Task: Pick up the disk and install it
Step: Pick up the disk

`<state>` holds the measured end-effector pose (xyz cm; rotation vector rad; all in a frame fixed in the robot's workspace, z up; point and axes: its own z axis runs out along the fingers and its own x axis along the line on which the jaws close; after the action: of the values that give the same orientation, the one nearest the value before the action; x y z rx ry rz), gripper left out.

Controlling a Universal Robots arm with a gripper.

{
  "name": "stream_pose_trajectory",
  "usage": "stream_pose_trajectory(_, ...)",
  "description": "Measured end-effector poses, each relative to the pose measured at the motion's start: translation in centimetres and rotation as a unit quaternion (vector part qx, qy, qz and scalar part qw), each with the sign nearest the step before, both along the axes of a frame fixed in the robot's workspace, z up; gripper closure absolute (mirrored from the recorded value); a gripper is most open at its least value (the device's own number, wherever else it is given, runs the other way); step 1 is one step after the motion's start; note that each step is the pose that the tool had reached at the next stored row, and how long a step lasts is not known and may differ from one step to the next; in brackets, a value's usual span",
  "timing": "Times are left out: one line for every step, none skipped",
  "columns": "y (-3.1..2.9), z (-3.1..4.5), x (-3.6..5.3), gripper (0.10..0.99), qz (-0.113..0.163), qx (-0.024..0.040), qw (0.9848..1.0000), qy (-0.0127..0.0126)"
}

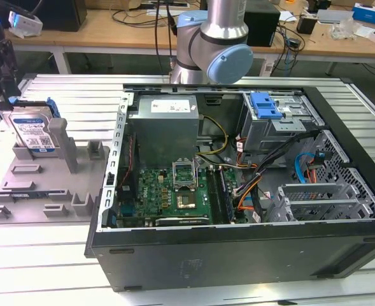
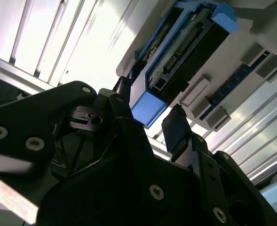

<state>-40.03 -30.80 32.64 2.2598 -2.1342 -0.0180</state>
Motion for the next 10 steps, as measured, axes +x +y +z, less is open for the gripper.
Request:
stream_pose_trajectory(0.0,-0.11,-0.02,0.545,0.0,0.0,1.0,0.0)
stream_pose_trajectory(0.0,-0.18,-0.02,0.545,0.001,0.0,1.0,0.0001)
stream_pose_trajectory(0.0,-0.27,-0.03,0.545,0.001,0.0,1.0,0.0)
stream_pose_trajectory(0.0,-0.41,-0.03,0.545,0.001,0.0,1.0,0.0001)
stream_pose_trajectory(-0.01,-0.49,-0.04,0.545,0.002,0.0,1.0,0.0001)
stream_pose_trajectory(-0.02,-0.56,-0.04,0.545,0.002,0.0,1.0,0.0001)
stream_pose_trajectory(-0.05,-0.71,-0.03,0.545,0.002,0.0,1.0,0.0)
stream_pose_trajectory(-0.07,-0.78,-0.04,0.545,0.002,0.0,1.0,0.0001)
stream_pose_trajectory(-0.09,-0.86,-0.03,0.545,0.002,0.0,1.0,0.0001)
stream_pose_trajectory(-0.1,-0.91,-0.03,0.545,0.002,0.0,1.0,0.0001)
